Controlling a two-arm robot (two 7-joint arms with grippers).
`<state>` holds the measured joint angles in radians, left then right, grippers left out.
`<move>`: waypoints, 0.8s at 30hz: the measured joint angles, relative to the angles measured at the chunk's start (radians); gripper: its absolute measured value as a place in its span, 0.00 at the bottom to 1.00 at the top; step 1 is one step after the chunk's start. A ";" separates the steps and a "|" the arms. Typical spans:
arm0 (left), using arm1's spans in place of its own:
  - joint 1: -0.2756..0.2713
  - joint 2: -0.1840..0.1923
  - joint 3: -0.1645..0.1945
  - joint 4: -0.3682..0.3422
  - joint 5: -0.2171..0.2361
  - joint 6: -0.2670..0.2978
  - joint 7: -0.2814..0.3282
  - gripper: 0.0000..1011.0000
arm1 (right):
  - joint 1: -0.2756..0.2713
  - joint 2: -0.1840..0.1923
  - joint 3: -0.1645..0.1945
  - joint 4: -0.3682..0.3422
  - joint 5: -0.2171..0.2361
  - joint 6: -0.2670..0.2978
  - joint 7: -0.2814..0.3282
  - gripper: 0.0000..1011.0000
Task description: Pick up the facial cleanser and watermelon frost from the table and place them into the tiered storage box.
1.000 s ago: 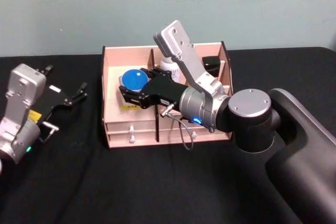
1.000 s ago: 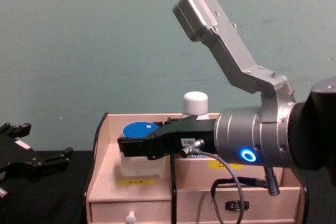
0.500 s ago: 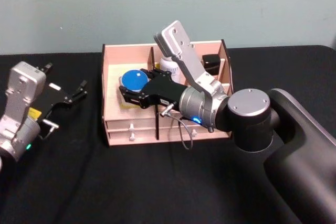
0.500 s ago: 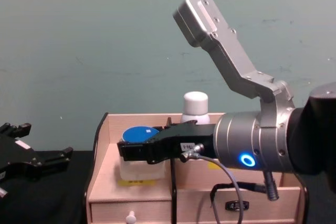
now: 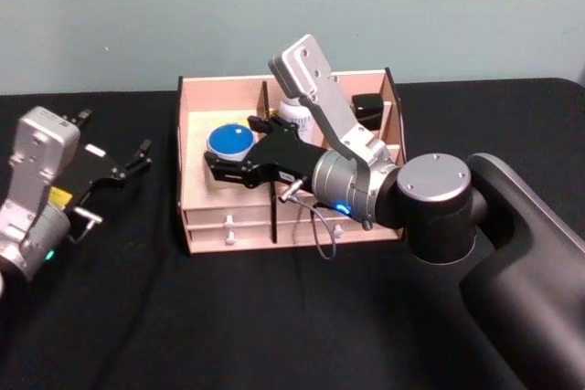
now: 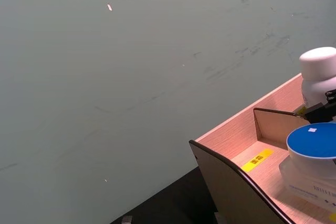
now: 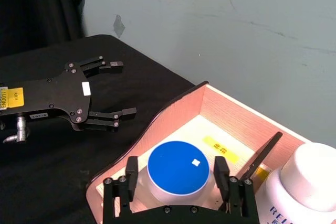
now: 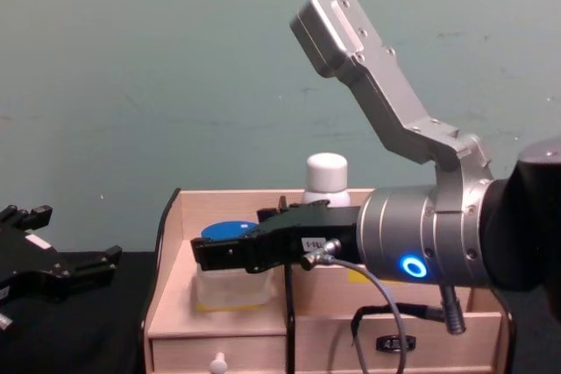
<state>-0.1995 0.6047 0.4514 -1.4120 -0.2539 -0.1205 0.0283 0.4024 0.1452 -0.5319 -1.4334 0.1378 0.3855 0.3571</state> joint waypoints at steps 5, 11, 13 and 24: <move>0.000 0.000 0.000 0.000 0.000 0.000 0.000 1.00 | 0.000 0.001 0.000 -0.001 0.000 -0.003 -0.001 0.99; 0.000 0.000 0.000 0.000 0.000 0.000 0.000 1.00 | -0.012 0.003 0.009 -0.017 -0.012 -0.047 -0.019 0.99; 0.000 0.000 0.000 0.000 0.000 0.000 0.000 1.00 | -0.015 0.005 0.012 -0.027 -0.016 -0.057 -0.023 0.99; 0.000 0.000 0.000 0.000 0.000 0.000 0.000 1.00 | -0.070 0.065 0.068 -0.198 -0.040 -0.107 -0.048 0.99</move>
<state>-0.1995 0.6047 0.4514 -1.4120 -0.2539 -0.1205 0.0283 0.3325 0.2100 -0.4637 -1.6318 0.0981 0.2788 0.3093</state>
